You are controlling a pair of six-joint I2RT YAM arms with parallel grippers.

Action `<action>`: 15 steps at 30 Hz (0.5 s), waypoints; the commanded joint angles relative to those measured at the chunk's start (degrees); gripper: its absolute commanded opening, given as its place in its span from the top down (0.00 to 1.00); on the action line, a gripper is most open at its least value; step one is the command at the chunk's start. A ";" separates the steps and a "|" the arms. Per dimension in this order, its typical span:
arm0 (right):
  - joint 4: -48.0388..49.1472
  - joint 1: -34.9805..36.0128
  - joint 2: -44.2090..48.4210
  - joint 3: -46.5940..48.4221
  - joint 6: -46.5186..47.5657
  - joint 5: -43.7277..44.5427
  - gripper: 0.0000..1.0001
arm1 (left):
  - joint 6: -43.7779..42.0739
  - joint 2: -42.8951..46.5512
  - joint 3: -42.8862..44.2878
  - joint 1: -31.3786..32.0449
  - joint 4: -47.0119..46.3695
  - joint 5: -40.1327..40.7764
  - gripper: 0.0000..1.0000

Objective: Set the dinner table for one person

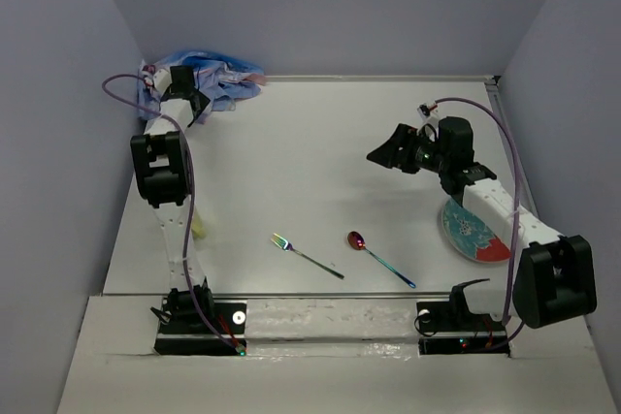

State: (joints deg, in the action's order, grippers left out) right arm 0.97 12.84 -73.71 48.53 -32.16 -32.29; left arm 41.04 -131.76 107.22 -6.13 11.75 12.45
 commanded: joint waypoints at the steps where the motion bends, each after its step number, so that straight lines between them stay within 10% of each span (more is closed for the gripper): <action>1: 3.86 1.04 -0.82 2.97 0.52 0.30 0.23 | 0.89 -2.35 5.71 -0.20 3.19 0.82 0.39; 15: 4.56 1.05 -2.14 3.67 0.61 0.48 0.23 | 0.89 -3.59 5.02 -0.20 5.39 2.14 0.57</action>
State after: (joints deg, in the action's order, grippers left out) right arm 2.04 13.52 -75.90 49.47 -32.16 -31.94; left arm 41.43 -137.08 112.53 -6.13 16.64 13.34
